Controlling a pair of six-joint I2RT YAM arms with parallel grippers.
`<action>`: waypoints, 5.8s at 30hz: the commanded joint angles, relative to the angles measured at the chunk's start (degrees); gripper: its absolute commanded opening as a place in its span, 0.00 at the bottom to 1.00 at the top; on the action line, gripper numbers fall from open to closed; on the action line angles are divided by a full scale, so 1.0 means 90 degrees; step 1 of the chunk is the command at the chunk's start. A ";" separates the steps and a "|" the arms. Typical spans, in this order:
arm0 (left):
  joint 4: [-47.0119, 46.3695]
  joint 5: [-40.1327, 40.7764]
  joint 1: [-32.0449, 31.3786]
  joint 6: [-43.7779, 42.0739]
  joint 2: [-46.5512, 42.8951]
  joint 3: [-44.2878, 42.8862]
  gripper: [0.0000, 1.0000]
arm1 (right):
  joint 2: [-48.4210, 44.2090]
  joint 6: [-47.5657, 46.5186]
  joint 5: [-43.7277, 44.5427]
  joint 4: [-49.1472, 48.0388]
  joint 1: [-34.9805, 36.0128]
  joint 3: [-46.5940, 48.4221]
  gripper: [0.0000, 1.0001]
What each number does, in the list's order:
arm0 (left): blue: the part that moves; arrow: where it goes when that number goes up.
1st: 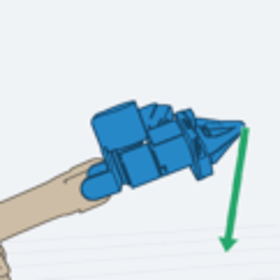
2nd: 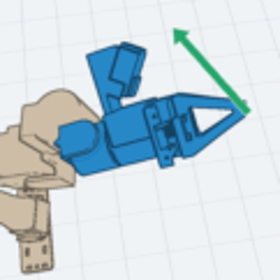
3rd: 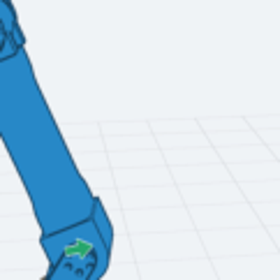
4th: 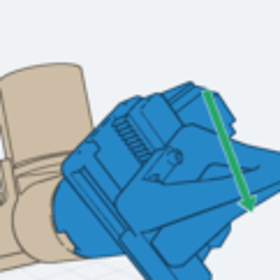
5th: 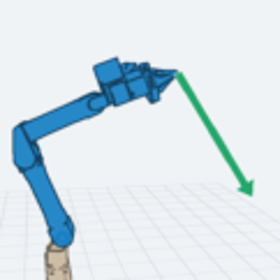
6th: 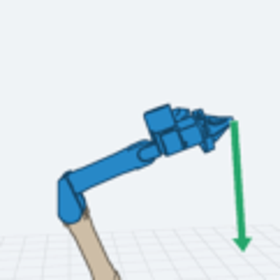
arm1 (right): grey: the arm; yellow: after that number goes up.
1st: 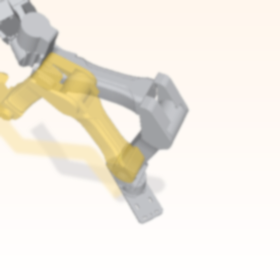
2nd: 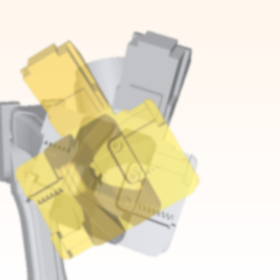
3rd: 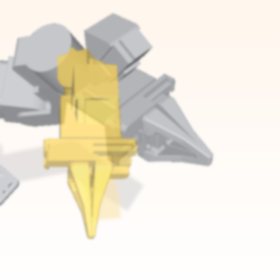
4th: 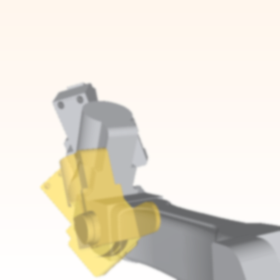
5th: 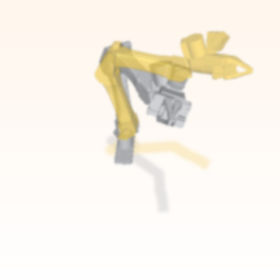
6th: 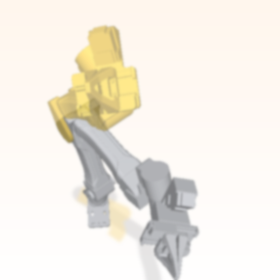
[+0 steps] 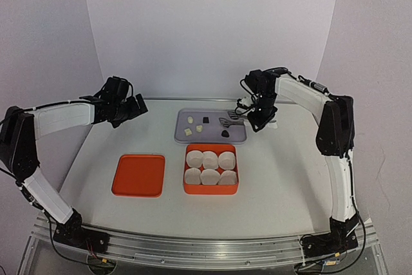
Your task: Pack the chocolate
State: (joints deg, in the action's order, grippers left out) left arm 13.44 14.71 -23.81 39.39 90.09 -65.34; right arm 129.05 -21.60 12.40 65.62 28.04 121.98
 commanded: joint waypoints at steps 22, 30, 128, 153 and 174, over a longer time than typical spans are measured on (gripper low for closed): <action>-0.0269 -0.0342 0.0009 0.0259 0.0093 -0.0030 1.00 | 0.0386 -0.0091 -0.0452 0.0016 -0.0258 0.0354 0.35; -0.0325 -0.0431 0.0013 0.0267 0.0058 -0.0013 1.00 | 0.0409 -0.0068 -0.0560 0.0016 -0.0258 0.0275 0.35; -0.1279 -0.1324 -0.0420 0.0198 0.0287 0.0669 1.00 | -0.4403 0.3031 -0.1109 0.1236 0.2883 -0.4469 0.07; -0.1267 -0.1271 -0.0460 0.0182 0.0146 0.0855 1.00 | -0.3921 0.2552 -0.0478 0.1476 0.2957 -0.4221 0.06; -0.1218 -0.1150 -0.0459 0.0243 0.0012 0.0956 1.00 | -0.3710 0.2450 -0.0307 0.1496 0.2953 -0.4119 0.13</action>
State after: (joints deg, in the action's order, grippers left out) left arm 3.90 3.20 -27.73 41.63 92.31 -57.27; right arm 95.61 0.79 7.96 76.40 54.33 82.61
